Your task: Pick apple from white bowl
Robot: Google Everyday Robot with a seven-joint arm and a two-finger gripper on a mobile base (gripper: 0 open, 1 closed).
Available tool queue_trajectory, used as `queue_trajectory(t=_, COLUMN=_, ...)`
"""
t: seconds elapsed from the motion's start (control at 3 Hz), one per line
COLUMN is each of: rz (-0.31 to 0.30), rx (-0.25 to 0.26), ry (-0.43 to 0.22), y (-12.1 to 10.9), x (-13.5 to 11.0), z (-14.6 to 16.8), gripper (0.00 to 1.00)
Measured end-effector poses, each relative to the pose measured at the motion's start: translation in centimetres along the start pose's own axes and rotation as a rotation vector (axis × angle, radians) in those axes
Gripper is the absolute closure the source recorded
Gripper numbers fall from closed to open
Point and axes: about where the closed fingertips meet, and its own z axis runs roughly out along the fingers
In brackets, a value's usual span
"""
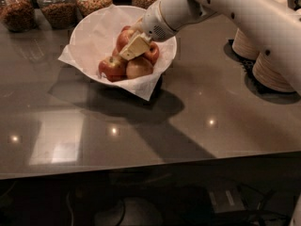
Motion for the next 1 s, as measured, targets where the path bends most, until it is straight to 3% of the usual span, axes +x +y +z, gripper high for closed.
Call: queue_trajectory(t=1.0, rz=-0.077, rx=0.059, ry=-0.067, y=-1.4, x=-2.1, z=-5.2, gripper=1.0)
